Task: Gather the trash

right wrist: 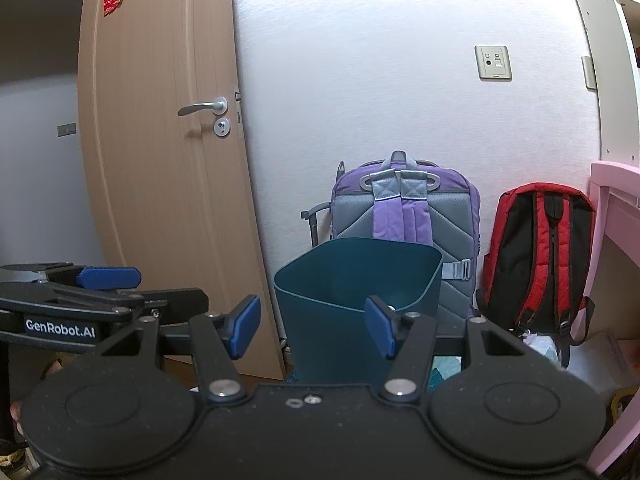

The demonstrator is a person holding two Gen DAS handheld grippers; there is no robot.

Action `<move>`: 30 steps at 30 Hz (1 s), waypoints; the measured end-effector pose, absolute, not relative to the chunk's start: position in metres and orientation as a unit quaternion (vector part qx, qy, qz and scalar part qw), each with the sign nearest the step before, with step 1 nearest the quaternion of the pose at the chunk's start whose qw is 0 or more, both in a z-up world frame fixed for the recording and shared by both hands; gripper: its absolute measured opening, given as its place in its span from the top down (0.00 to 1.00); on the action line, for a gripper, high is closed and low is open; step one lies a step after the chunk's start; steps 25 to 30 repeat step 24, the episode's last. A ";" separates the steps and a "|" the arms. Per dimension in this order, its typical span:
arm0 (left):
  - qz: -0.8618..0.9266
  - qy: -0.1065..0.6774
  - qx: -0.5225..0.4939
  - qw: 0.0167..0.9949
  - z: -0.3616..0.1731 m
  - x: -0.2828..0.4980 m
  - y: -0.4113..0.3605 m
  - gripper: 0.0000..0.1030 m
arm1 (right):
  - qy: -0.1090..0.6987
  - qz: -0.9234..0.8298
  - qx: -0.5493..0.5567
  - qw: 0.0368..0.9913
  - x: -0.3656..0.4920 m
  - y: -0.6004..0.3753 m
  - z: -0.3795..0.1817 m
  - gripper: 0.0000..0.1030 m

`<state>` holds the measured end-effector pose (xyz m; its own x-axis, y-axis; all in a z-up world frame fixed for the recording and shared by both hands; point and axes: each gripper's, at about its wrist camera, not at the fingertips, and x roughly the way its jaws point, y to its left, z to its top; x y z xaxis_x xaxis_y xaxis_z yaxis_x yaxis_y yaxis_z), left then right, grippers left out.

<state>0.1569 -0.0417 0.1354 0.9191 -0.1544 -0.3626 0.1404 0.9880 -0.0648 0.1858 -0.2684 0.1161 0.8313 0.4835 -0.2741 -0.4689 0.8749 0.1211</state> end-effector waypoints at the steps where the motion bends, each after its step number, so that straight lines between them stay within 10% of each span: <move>1: -0.073 0.183 -0.016 0.980 0.135 0.155 -0.043 0.00 | 0.150 0.249 0.025 0.957 0.185 -0.269 0.115 0.44; 30: -0.042 0.185 -0.053 0.980 0.122 0.144 -0.029 0.00 | 0.169 0.233 0.081 0.954 0.158 -0.307 0.070 0.44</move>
